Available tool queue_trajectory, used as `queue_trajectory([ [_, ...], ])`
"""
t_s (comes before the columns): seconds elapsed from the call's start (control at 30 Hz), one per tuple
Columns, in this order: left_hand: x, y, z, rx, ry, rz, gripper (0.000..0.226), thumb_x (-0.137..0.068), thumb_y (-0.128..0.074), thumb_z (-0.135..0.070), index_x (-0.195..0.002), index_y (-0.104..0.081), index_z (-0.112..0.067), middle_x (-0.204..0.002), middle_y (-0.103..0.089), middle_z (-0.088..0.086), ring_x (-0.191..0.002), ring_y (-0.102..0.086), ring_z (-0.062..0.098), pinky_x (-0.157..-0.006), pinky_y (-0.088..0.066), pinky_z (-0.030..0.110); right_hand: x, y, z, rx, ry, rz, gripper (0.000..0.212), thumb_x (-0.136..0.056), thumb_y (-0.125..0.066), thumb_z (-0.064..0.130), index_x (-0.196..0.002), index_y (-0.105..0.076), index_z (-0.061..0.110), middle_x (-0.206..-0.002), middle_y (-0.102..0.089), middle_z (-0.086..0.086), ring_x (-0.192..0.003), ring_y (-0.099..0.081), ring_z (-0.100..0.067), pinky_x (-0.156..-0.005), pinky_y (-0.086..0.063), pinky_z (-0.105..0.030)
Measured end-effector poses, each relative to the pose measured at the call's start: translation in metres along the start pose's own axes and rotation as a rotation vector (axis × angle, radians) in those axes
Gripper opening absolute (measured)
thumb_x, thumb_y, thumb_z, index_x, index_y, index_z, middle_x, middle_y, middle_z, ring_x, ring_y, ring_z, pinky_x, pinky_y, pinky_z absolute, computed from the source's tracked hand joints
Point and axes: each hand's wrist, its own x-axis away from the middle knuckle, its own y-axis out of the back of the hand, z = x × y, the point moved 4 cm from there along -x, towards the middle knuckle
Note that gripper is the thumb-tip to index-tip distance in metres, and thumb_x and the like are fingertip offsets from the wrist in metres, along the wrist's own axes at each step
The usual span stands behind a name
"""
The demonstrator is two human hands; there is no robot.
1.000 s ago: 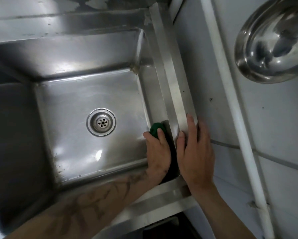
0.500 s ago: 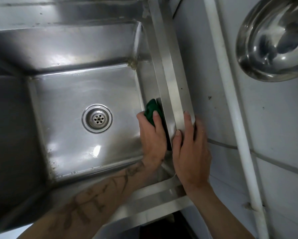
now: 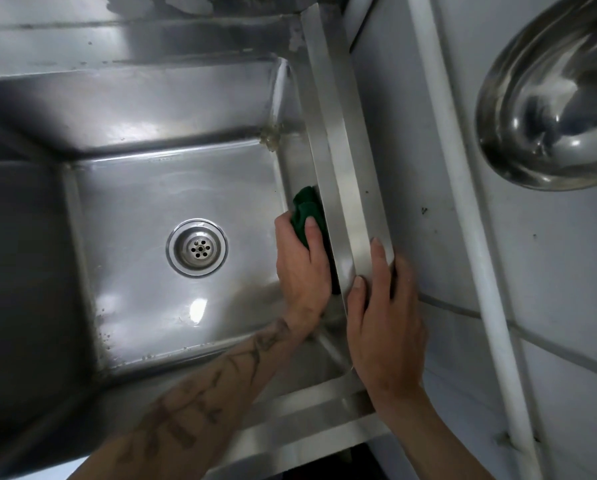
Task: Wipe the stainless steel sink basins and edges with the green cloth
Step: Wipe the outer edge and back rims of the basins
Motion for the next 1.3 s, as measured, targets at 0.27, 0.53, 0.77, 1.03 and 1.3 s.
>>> queue_trajectory([
  [0.27, -0.03, -0.007, 0.022, -0.089, 0.193, 0.054, 0.023, -0.113, -0.035, -0.04, -0.109, -0.043, -0.02, -0.106, -0.061, 0.007, -0.096, -0.06, 0.027, -0.087, -0.05, 0.049, 0.0, -0.001, 0.0, -0.01, -0.004, 0.018, 0.052, -0.111, -0.038, 0.034, -0.161, -0.032, 0.021, -0.152, -0.044, -0.019, -0.122, -0.061, -0.035, -0.077, -0.063, -0.045],
  [0.53, -0.044, -0.005, -0.012, 0.023, 0.065, -0.016, 0.012, -0.113, -0.036, -0.04, -0.114, -0.041, -0.029, -0.109, -0.065, 0.004, -0.093, -0.063, 0.023, -0.08, -0.051, 0.041, -0.001, 0.0, 0.001, -0.005, -0.025, 0.029, 0.053, -0.11, -0.044, 0.028, -0.161, -0.034, 0.02, -0.154, -0.043, -0.018, -0.127, -0.058, -0.034, -0.081, -0.06, -0.043],
  [0.77, -0.061, -0.007, -0.005, -0.013, 0.097, 0.04, 0.022, -0.114, -0.034, -0.037, -0.108, -0.042, -0.018, -0.102, -0.061, 0.008, -0.09, -0.061, 0.027, -0.075, -0.043, 0.04, -0.002, 0.0, 0.002, 0.002, -0.03, 0.028, 0.052, -0.109, -0.046, 0.027, -0.16, -0.037, 0.02, -0.149, -0.046, -0.018, -0.121, -0.059, -0.034, -0.074, -0.06, -0.042],
  [1.03, -0.084, -0.013, -0.012, 0.006, 0.11, -0.004, 0.022, -0.114, -0.031, -0.041, -0.114, -0.04, -0.021, -0.112, -0.062, 0.009, -0.096, -0.062, 0.031, -0.084, -0.05, 0.048, -0.002, -0.001, 0.001, 0.006, -0.053, 0.044, 0.057, -0.105, -0.044, 0.032, -0.16, -0.036, 0.023, -0.151, -0.044, -0.017, -0.123, -0.057, -0.036, -0.075, -0.059, -0.045],
  [1.3, -0.112, -0.01, -0.034, 0.055, 0.035, 0.022, 0.017, -0.114, -0.032, -0.037, -0.108, -0.038, -0.022, -0.105, -0.064, 0.009, -0.093, -0.061, 0.028, -0.076, -0.045, 0.041, -0.004, -0.001, 0.003, -0.002, -0.058, 0.062, 0.056, -0.106, -0.035, 0.039, -0.16, -0.031, 0.025, -0.151, -0.044, -0.019, -0.124, -0.06, -0.039, -0.078, -0.06, -0.047],
])
